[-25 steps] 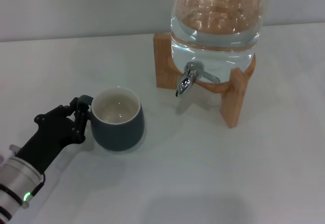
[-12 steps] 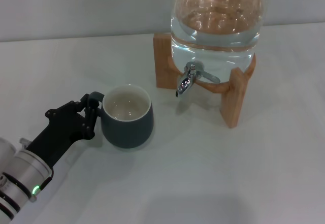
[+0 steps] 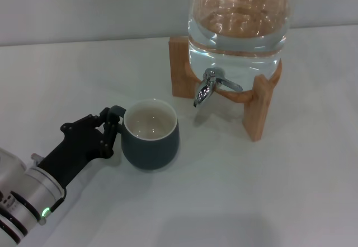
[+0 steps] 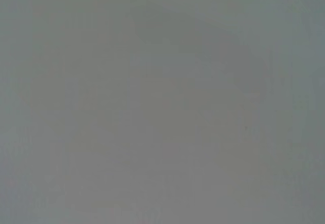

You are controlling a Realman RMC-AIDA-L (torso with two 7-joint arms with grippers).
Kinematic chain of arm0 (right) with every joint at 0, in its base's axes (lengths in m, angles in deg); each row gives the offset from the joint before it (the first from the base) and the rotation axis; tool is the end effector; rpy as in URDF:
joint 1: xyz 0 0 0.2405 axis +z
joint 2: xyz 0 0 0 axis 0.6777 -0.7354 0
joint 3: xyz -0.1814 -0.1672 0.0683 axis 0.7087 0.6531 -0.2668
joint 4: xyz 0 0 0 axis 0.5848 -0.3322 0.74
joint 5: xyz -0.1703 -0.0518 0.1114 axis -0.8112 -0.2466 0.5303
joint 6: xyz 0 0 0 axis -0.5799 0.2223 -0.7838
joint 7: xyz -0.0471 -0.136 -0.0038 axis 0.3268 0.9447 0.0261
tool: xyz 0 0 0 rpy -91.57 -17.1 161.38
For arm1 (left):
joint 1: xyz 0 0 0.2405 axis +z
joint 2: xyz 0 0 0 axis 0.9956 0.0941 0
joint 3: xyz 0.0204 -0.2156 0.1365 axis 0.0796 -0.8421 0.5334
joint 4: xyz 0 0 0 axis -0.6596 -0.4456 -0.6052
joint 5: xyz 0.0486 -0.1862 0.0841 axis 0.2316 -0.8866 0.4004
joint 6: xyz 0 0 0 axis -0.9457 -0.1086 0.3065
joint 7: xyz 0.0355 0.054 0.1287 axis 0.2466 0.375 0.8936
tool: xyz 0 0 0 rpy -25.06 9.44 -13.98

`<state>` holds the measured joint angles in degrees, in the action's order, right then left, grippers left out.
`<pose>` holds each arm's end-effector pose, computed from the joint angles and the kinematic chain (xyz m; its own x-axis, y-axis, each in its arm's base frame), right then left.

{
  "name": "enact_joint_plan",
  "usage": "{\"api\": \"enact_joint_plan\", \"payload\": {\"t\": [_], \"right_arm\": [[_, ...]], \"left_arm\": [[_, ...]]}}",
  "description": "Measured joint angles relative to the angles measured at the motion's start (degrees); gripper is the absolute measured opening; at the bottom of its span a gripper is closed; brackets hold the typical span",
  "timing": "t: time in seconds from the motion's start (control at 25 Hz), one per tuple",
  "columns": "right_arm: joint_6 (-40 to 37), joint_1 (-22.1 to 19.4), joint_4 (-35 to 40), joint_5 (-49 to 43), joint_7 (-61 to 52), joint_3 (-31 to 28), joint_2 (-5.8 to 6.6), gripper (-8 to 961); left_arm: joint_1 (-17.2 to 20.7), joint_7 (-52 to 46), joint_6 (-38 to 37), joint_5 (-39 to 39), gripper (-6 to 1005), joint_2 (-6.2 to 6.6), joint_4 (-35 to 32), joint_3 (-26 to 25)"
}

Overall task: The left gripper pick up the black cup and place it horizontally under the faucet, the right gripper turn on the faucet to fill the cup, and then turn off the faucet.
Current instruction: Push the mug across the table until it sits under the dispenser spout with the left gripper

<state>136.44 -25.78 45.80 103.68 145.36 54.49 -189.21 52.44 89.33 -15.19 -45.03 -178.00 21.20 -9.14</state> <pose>0.4179 0.2721 0.1403 0.3752 0.2280 -0.8985 -0.9268 0.0740 -0.3682 -0.2898 0.3020 -0.0909 0.6951 0.1645 0.6998 0.6363 -0.5938 -0.4925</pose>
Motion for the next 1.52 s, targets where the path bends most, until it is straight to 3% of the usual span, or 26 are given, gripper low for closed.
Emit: {"api": "enact_joint_plan", "payload": {"t": [1.52], "right_arm": [[-0.27, 0.22, 0.00, -0.09, 0.00, -0.03, 0.00, 842]], "left_arm": [[-2.95, -0.82, -2.46, 1.28, 136, 0.06, -0.61, -1.57]]}}
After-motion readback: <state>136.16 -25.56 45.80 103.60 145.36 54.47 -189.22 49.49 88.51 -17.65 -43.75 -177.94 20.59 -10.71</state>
